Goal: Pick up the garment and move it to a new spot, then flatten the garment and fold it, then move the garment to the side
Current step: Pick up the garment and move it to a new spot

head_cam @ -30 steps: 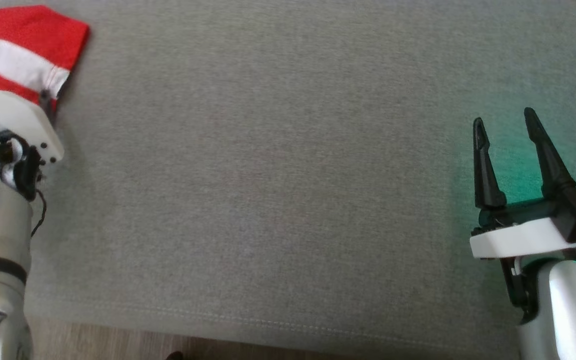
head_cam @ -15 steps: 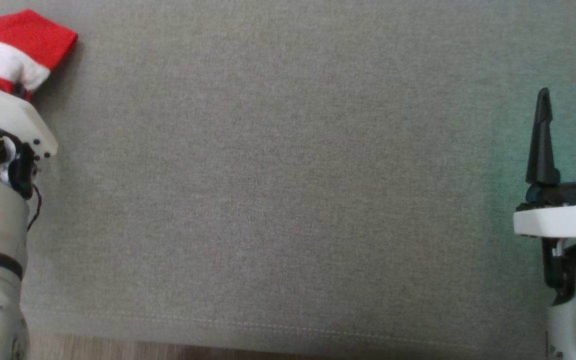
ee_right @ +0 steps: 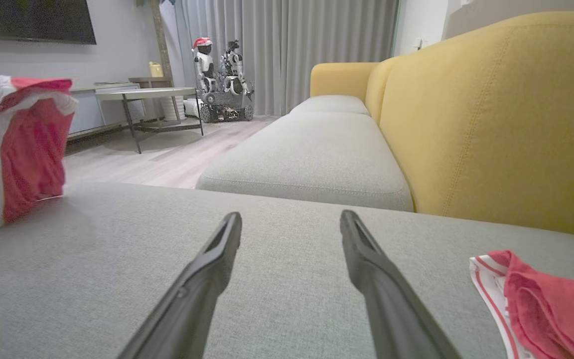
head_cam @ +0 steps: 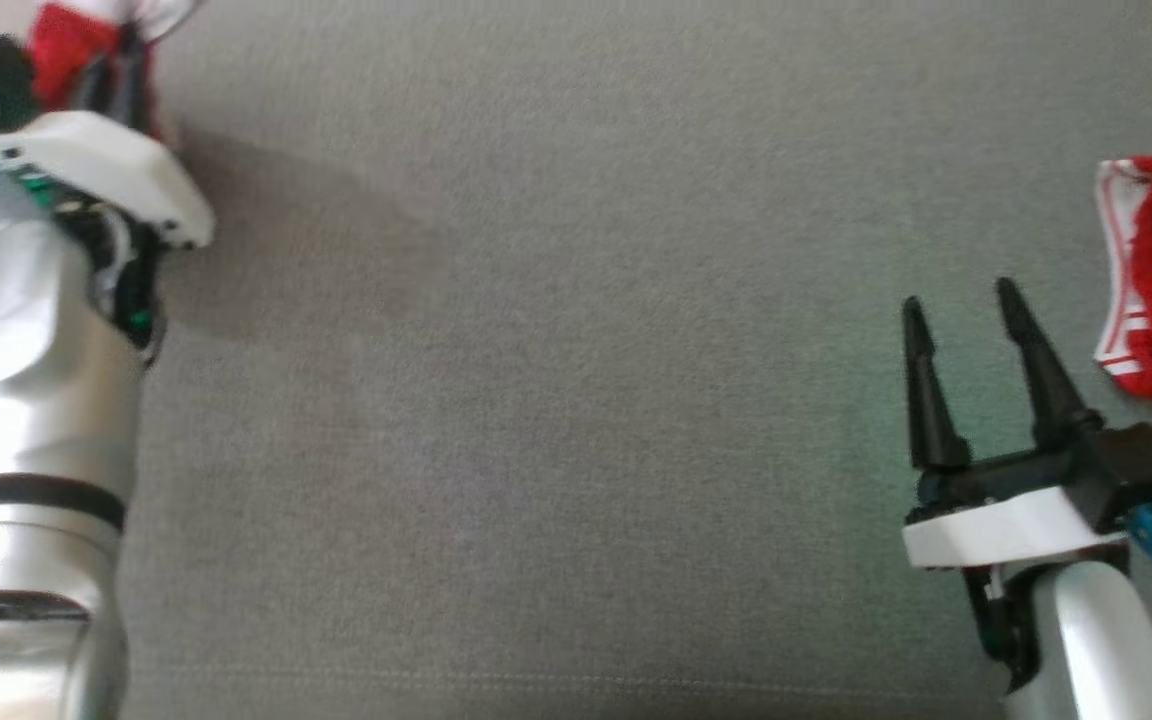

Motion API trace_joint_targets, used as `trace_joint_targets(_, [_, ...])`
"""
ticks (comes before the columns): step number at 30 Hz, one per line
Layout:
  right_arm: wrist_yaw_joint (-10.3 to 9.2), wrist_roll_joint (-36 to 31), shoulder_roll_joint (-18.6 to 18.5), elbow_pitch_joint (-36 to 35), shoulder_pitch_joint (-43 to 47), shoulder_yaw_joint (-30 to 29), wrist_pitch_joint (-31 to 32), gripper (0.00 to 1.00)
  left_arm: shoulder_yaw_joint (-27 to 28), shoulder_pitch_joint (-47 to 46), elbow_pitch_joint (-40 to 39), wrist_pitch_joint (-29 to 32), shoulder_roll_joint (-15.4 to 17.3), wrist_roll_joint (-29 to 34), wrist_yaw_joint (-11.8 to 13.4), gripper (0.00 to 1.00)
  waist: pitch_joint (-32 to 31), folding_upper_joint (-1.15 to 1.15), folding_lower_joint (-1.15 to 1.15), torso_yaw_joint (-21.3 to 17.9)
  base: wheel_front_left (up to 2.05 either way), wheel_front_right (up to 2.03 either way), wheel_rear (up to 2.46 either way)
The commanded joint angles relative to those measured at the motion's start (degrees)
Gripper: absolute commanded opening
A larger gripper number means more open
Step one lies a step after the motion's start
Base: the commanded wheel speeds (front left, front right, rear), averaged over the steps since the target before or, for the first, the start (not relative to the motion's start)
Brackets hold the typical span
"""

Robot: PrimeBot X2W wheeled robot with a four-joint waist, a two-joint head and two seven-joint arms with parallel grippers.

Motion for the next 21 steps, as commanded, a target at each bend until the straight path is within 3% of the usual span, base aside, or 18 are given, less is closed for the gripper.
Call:
trace_joint_targets(1, [-0.04,0.58,-0.16,-1.24,-0.52,2.01,-0.77,1.0,-0.06,-0.2,-3.33,-0.35,1.6,-0.59,-0.28,0.0,-1.98,0.0,0.0,-1.46,0.0,0.0,0.0])
trace_joint_targets(8, [-0.04,2.4,-0.16,0.04,-0.78,0.98,-2.11,1.0,-6.29,3.27,-14.19,3.65,-2.1,-4.8,-0.34,0.0,-4.55,0.0,0.0,-3.84,0.0,0.0,0.0])
trace_joint_targets(14, [-0.04,2.83,-0.15,0.77,-1.53,-1.05,-2.7,1.0,-9.59,6.35,-22.66,7.91,-3.42,-6.25,-0.35,0.0,-5.06,0.0,0.0,-5.51,0.0,0.0,0.0])
trace_joint_targets(21, [-0.04,3.0,-0.15,1.55,-2.7,-1.65,-3.19,1.0,-11.95,11.65,-29.98,11.68,-5.66,-6.8,1.59,0.0,-4.74,0.0,0.0,-8.26,0.0,0.0,0.0])
